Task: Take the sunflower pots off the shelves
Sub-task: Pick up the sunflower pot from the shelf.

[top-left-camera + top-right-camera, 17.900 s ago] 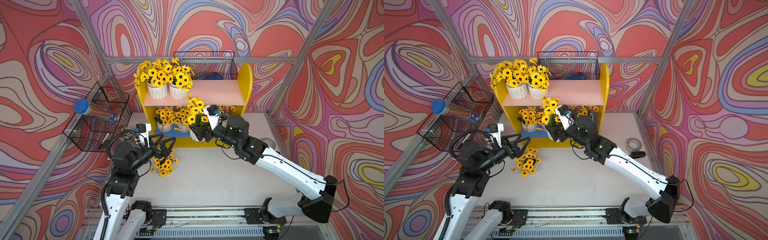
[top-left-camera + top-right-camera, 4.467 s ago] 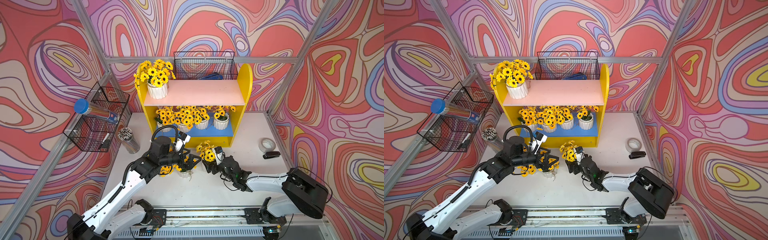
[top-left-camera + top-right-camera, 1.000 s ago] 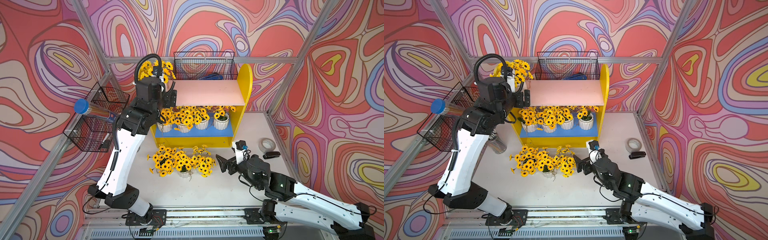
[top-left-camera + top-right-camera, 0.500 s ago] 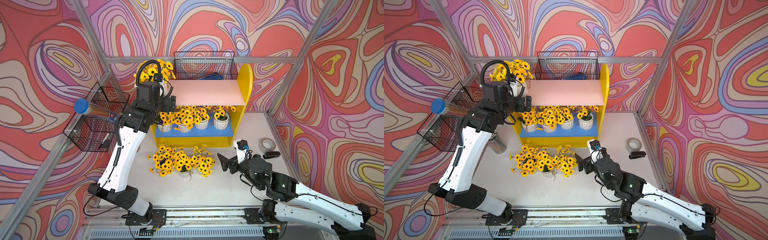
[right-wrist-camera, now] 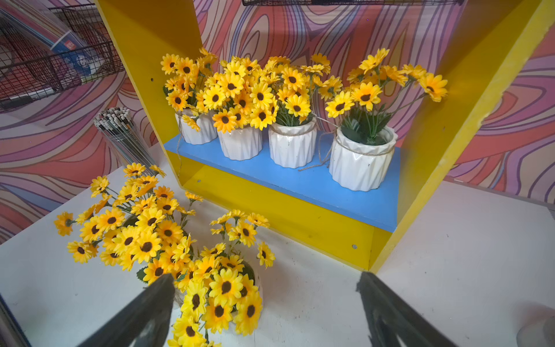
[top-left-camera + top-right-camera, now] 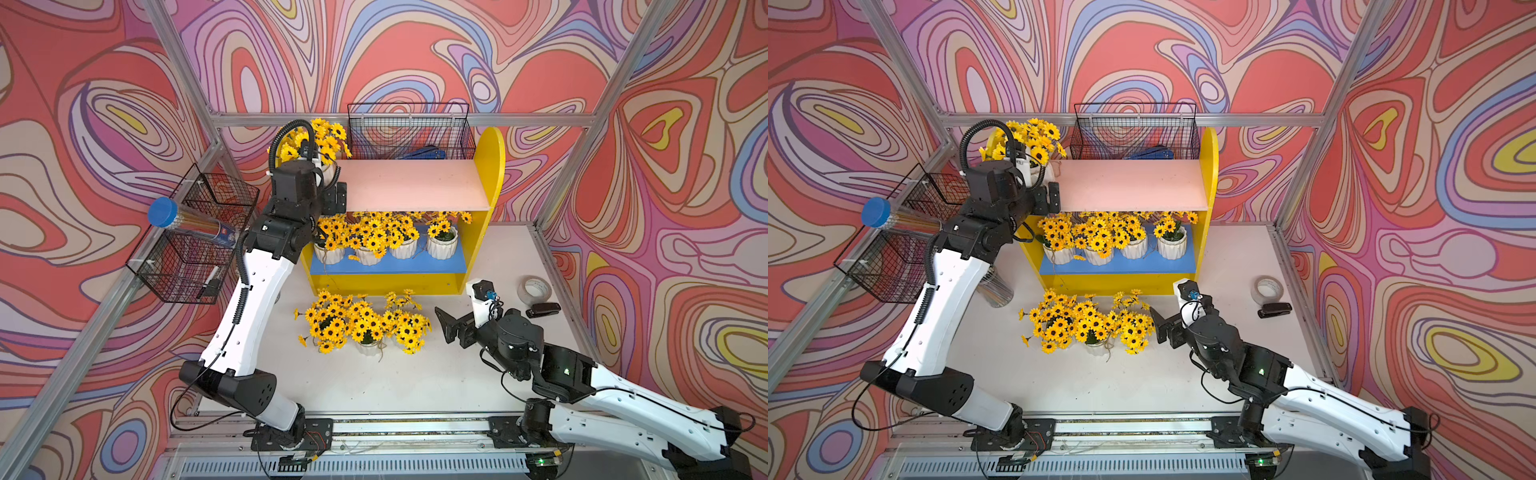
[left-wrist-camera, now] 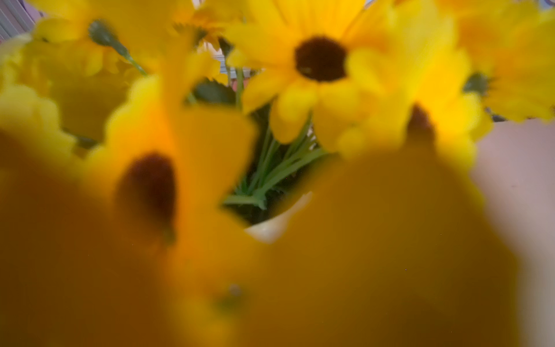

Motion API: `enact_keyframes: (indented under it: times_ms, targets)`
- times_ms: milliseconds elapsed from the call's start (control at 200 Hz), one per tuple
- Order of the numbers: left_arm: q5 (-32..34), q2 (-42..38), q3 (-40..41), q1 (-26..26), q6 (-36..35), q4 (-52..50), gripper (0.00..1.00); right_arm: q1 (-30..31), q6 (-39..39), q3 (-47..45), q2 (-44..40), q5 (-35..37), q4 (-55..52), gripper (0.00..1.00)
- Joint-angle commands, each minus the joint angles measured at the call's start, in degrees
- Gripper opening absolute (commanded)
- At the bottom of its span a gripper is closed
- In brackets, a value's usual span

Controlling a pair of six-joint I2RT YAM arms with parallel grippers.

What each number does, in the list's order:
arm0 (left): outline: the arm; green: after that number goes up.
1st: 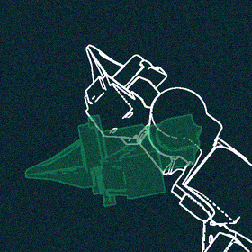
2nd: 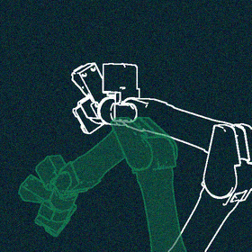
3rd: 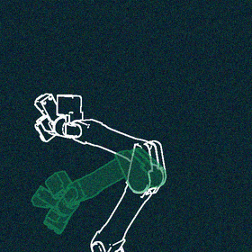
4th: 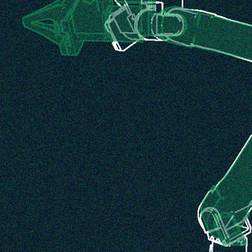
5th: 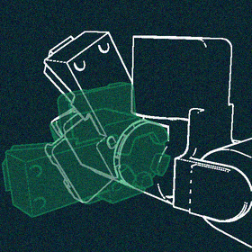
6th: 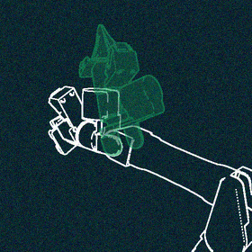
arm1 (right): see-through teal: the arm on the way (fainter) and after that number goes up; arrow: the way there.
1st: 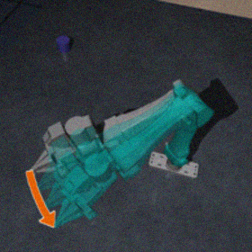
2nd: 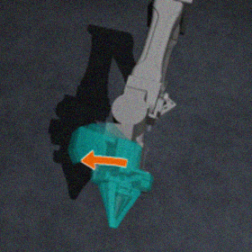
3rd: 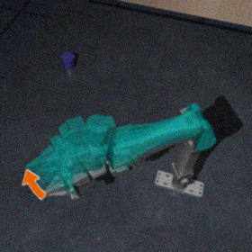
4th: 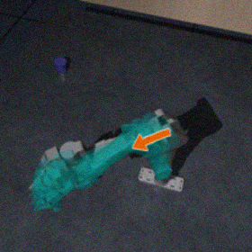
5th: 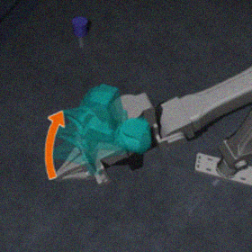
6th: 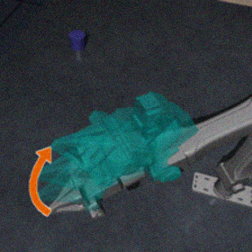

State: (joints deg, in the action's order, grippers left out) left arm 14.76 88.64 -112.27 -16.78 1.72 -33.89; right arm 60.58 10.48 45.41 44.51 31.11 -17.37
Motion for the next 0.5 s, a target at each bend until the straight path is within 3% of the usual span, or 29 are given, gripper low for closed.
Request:
enact_keyframes:
  times_ms: [0, 496]
  targets:
    - [-0.89, 0.35, 0.30, 0.87, -0.72, 3.97, 1.00, 0.36, -0.96, 0.08, -0.03, 0.27, 0.17, 0.98]
    - [-3.95, 2.22, 4.24, 2.75, -2.69, 13.59, 1.00, 0.26, -2.59, -0.05, 2.15, -0.83, 2.59, 0.98]
